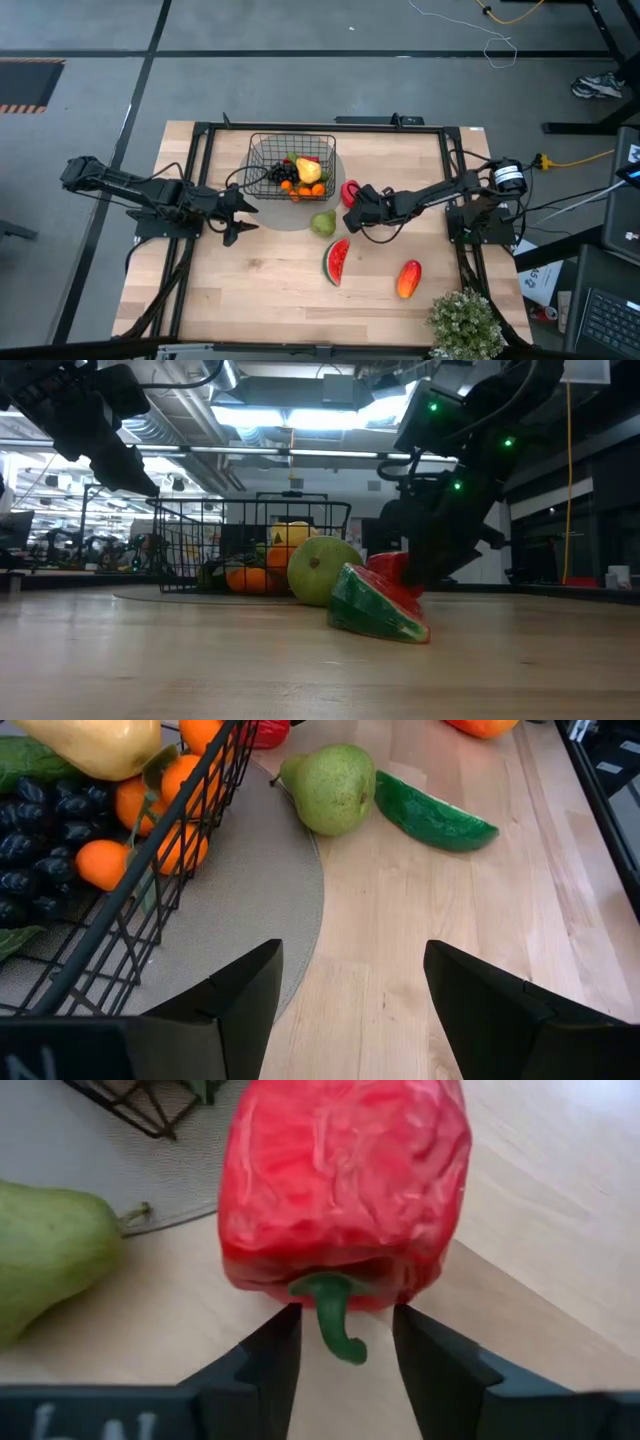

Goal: Build produce basket
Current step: Put the red bell pepper into the wire basket

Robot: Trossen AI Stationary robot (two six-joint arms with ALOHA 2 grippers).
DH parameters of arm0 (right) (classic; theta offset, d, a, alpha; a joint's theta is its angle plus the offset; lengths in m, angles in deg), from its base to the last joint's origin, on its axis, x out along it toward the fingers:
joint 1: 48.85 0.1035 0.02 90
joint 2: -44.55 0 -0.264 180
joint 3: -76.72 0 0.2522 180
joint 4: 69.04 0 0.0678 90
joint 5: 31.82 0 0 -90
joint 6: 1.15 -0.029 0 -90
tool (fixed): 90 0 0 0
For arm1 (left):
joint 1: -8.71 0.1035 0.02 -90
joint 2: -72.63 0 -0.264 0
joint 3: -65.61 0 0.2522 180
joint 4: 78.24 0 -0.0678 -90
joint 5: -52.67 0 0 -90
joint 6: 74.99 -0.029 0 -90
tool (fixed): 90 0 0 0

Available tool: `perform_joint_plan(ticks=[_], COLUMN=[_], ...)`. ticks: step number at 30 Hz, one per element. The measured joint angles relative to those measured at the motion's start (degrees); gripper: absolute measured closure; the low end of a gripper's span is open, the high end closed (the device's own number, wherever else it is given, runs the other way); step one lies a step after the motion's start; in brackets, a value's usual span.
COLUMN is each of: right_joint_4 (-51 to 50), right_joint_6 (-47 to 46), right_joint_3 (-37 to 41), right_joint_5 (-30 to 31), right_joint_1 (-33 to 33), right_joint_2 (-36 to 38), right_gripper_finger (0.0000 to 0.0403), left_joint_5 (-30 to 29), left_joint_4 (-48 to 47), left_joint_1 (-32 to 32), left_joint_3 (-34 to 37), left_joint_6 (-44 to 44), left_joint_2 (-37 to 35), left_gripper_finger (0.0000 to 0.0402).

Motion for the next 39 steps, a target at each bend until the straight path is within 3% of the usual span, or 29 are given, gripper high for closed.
perform_joint_plan(ticks=[3, 7, 13, 16, 20, 24, 26, 30, 34, 39], right_joint_4=[0.18, 0.20, -2.14, -7.20, -12.95, -8.48, -1.53, 13.95, 24.05, 32.19], right_joint_6=[-0.02, 0.31, 0.20, -0.25, 1.13, 13.20, 22.66, 39.00, 44.60, 45.05], right_joint_3=[0.00, 0.00, -0.88, -3.73, -8.86, -13.87, -15.83, -17.23, -17.38, -17.38], right_joint_5=[-0.32, -0.61, -0.38, 5.50, 17.77, 25.79, 23.29, 10.89, 5.22, -3.80], right_joint_1=[0.02, 0.21, 3.44, 5.51, 7.13, 7.29, 6.22, 2.65, -1.32, -5.74], right_joint_2=[0.13, 0.81, 4.55, 7.04, 9.32, 9.70, 9.70, 9.66, 9.64, 7.85], right_gripper_finger=[0.0282, 0.0373, 0.0392, 0.0392, 0.0392, 0.0392, 0.0392, 0.0392, 0.0392, 0.0390], left_joint_5=[0.00, 0.00, 0.00, 0.00, 0.00, 0.00, 0.00, 0.00, 0.00, 0.00], left_joint_4=[0.00, 0.00, -0.01, 0.00, 0.00, -0.02, 0.00, -0.03, -0.02, -0.02], left_joint_1=[0.00, 0.01, -0.01, 0.01, 0.01, 0.00, -0.01, 0.00, 0.02, 0.00], left_joint_3=[0.00, 0.00, 0.00, 0.00, 0.00, 0.00, 0.00, 0.00, 0.00, 0.00], left_joint_6=[0.00, -0.02, -0.02, -0.03, -0.04, -0.04, -0.04, -0.04, -0.02, 0.00], left_joint_2=[0.00, 0.01, 0.00, 0.00, 0.01, 0.01, 0.00, 0.01, 0.01, 0.01], left_gripper_finger=[0.0160, 0.0160, 0.0160, 0.0160, 0.0160, 0.0160, 0.0160, 0.0160, 0.0160, 0.0160])
